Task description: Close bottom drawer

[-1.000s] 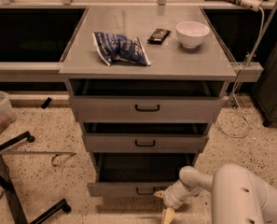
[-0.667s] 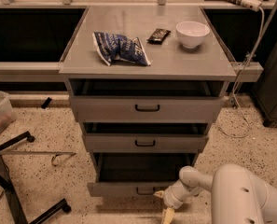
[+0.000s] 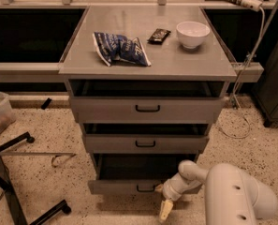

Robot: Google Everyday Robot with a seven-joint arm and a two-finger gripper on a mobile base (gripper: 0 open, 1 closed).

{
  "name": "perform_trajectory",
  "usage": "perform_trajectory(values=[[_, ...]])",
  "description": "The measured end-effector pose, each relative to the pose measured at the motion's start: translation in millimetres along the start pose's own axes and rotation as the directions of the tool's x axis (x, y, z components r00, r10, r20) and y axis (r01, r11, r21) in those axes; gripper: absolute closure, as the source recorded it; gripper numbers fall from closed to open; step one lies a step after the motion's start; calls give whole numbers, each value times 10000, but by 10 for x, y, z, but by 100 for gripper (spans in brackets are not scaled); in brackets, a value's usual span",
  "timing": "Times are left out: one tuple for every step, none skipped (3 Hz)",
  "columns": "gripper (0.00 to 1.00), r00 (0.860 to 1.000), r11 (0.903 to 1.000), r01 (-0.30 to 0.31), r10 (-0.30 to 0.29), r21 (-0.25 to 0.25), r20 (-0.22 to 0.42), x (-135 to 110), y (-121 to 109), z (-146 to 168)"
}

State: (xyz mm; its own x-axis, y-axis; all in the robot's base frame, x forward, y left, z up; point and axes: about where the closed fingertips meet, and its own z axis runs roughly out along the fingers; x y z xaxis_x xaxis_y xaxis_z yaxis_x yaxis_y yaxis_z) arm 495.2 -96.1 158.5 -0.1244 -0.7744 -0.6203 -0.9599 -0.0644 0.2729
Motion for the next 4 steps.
perform_trajectory(values=[[0, 10000, 9997, 14, -16, 237, 76, -51, -289, -70], [0, 9999, 9990, 85, -90, 448, 113, -92, -533, -98], [0, 9999, 9987, 66, -73, 503, 127, -73, -594, -108], [0, 9998, 9980, 77, -86, 620, 151, -65, -675, -113]])
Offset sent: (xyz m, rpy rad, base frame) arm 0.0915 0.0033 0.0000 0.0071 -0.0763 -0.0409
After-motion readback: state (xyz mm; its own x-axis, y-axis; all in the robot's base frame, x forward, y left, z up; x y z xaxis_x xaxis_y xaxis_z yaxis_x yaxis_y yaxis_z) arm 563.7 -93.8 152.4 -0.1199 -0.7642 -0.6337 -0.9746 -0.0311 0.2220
